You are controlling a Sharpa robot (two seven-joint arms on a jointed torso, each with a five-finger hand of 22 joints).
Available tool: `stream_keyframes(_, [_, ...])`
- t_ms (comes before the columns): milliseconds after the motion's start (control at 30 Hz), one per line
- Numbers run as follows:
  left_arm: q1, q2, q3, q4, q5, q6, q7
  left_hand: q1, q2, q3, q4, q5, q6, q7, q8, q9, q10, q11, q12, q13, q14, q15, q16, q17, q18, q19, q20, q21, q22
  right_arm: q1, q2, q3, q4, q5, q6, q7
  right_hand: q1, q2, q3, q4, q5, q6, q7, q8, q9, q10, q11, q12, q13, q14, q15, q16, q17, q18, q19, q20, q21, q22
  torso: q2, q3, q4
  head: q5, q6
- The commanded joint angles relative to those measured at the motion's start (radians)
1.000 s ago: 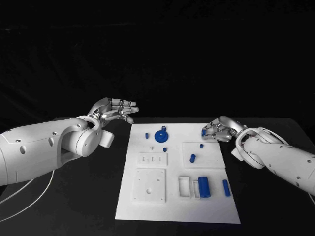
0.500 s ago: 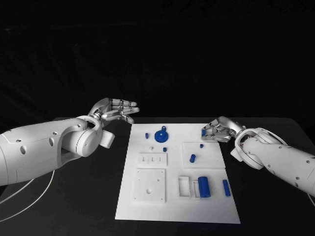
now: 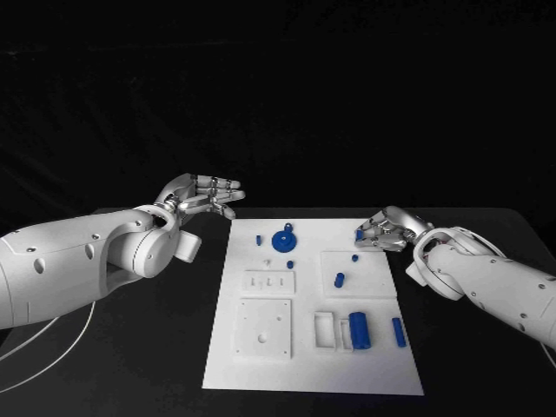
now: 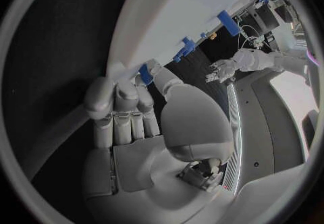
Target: Assemble the parts on the task board
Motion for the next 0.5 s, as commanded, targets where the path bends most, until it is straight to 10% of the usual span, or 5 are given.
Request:
stream_keyframes(33, [0.000, 0.000, 0.001, 0.004, -0.002, 0.016, 0.005, 0.001, 0.015, -0.003, -0.006, -0.002, 0.014, 0.001, 0.005, 0.002, 0.015, 0.000, 0.000, 0.001, -0.006, 0.003, 0.004, -0.001, -0.005, -0.006, -0.002, 0.004, 0.002, -0.001, 0.002, 0.000, 0.000, 0.030, -0.008, 0.002, -0.013, 0.002, 0.000, 0.003, 0.028, 0.030, -0.017, 0.005, 0.019, 0.002, -0.005, 0.006, 0.002, 0.001, -0.006, -0.002, 0.003, -0.011, 0.063, -0.005, 0.005, 0.122, 0.001, 0.0001, 0.0000, -0.001, 0.002])
stream_keyframes(367, [0.001, -0.001, 0.002, 0.008, -0.019, 0.032, -0.024, -0.022, 0.038, -0.021, 0.000, 0.000, 0.066, 0.004, 0.004, 0.002, 0.112, -0.012, -0.001, 0.001, 0.002, 0.001, 0.026, 0.012, -0.003, -0.001, -0.004, 0.011, 0.007, 0.003, -0.023, 0.000, 0.032, 0.054, -0.024, -0.017, -0.014, 0.000, 0.004, -0.005, 0.089, 0.028, -0.014, 0.004, 0.028, 0.001, -0.006, 0.001, 0.005, 0.000, -0.006, -0.003, 0.005, -0.010, 0.063, -0.006, 0.004, 0.121, -0.006, 0.0001, -0.0052, 0.001, 0.006])
stream_keyframes(500, [0.002, -0.001, 0.004, 0.009, -0.046, 0.045, -0.071, -0.060, 0.045, -0.033, 0.040, 0.001, 0.110, -0.023, 0.009, 0.004, 0.252, -0.056, 0.006, 0.005, 0.043, -0.032, 0.141, 0.077, -0.012, 0.038, -0.031, 0.055, 0.032, 0.021, -0.039, 0.000, 0.061, 0.046, -0.016, -0.033, -0.016, -0.002, 0.008, -0.009, 0.088, 0.028, -0.014, 0.004, 0.029, 0.001, -0.006, -0.001, 0.004, 0.001, -0.006, -0.003, 0.006, -0.010, 0.063, -0.005, 0.004, 0.122, -0.009, -0.0009, -0.0104, -0.001, 0.010])
